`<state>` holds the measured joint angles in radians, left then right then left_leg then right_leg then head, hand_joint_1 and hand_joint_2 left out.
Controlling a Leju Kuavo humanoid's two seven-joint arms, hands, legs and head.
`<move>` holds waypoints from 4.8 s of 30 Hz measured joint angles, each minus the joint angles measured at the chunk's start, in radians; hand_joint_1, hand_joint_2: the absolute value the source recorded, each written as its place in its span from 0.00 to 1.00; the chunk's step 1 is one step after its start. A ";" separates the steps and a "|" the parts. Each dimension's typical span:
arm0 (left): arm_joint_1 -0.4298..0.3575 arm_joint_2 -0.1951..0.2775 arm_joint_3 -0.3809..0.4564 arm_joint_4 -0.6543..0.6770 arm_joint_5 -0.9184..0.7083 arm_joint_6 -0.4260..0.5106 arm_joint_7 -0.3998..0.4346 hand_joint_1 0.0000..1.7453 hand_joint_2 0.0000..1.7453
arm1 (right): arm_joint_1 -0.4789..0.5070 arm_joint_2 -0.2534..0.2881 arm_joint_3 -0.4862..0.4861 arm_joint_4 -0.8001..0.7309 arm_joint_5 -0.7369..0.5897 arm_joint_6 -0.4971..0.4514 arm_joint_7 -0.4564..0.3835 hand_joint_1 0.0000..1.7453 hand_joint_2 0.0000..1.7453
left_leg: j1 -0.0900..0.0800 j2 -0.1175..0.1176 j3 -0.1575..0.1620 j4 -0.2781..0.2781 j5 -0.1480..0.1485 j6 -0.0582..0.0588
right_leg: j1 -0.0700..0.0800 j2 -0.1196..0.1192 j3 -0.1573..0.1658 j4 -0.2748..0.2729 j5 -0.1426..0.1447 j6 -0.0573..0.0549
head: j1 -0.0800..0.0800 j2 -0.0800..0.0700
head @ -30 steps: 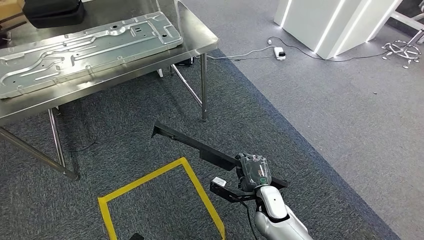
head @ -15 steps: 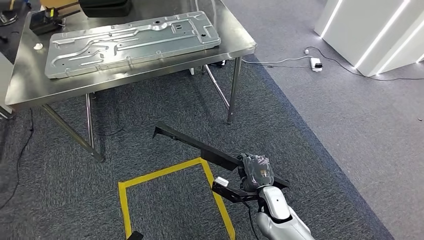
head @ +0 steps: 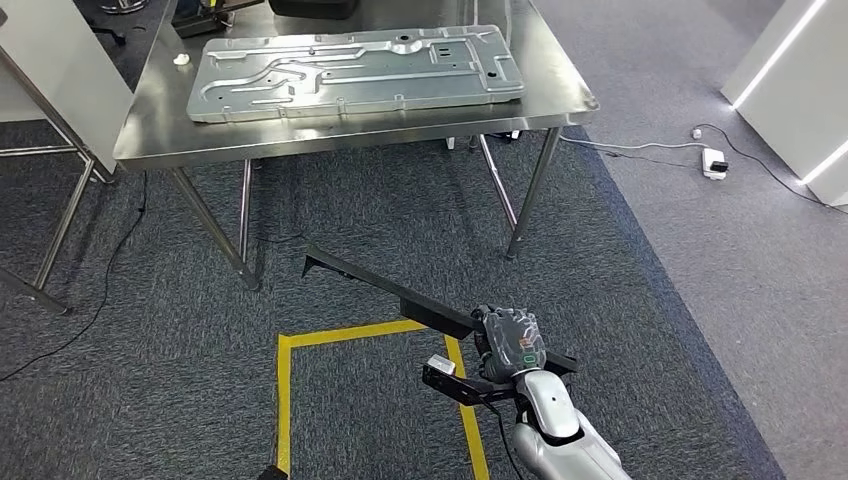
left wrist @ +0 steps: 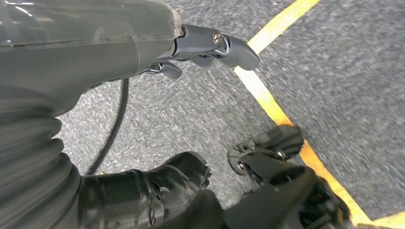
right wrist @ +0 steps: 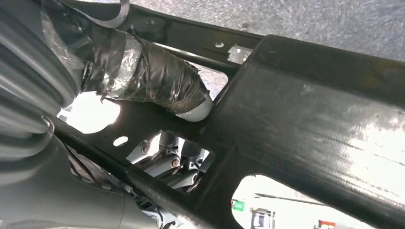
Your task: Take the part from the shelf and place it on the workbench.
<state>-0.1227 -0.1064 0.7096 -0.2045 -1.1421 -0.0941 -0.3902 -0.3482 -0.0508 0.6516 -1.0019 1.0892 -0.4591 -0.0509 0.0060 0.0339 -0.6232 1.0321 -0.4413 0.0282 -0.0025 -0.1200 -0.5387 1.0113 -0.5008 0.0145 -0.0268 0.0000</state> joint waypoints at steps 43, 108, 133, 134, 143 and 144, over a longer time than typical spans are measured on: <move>0.003 0.000 0.000 0.000 0.004 0.007 -0.005 0.00 1.00 | 0.009 -0.001 0.000 0.009 -0.012 -0.008 -0.008 1.00 1.00 | 0.006 -0.055 0.008 -0.011 0.004 0.002 | -0.007 0.125 -0.035 0.027 0.014 -0.002 | -0.001 0.000; -0.028 -0.022 -0.024 0.000 -0.001 -0.019 0.085 0.00 1.00 | -0.475 -0.073 -0.087 0.080 -0.002 0.159 0.079 1.00 1.00 | 0.002 -0.043 0.007 -0.005 -0.009 -0.012 | -0.003 0.123 -0.072 0.009 0.056 -0.017 | 0.000 0.000; -0.028 -0.022 -0.030 0.000 0.008 -0.039 0.103 0.00 1.00 | -0.638 -0.113 -0.086 0.167 -0.065 0.245 0.075 1.00 1.00 | 0.004 -0.042 0.012 -0.012 0.002 0.016 | -0.010 0.121 -0.133 0.135 0.023 0.009 | 0.001 0.000; -0.028 -0.023 -0.031 0.000 0.008 -0.039 0.103 0.00 1.00 | -0.640 -0.113 -0.086 0.168 -0.065 0.244 0.075 1.00 1.00 | 0.003 -0.042 0.011 -0.010 0.001 0.012 | -0.008 0.121 -0.104 0.073 0.047 0.005 | 0.001 0.000; -0.027 -0.023 -0.033 0.000 0.010 -0.041 0.101 0.00 1.00 | -0.646 -0.115 -0.086 0.177 -0.066 0.233 0.074 1.00 1.00 | 0.004 -0.040 -0.080 0.185 -0.107 -0.026 | -0.010 0.117 -0.073 0.002 0.066 -0.035 | 0.000 0.000; -0.026 -0.023 -0.034 0.000 0.010 -0.041 0.101 0.00 1.00 | -0.645 -0.115 -0.085 0.178 -0.066 0.233 0.074 1.00 1.00 | 0.005 -0.040 -0.109 0.245 -0.127 -0.028 | -0.009 0.117 -0.073 0.002 0.066 -0.036 | 0.000 0.000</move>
<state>-0.1483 -0.1297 0.6761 -0.2045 -1.1321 -0.1354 -0.2893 -0.9929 -0.1658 0.5663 -0.8239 1.0232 -0.2258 0.0226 0.0108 -0.0060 -0.7322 1.2775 -0.5684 0.0004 -0.0119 -0.0028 -0.6114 1.0136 -0.4351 -0.0210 -0.0266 0.0000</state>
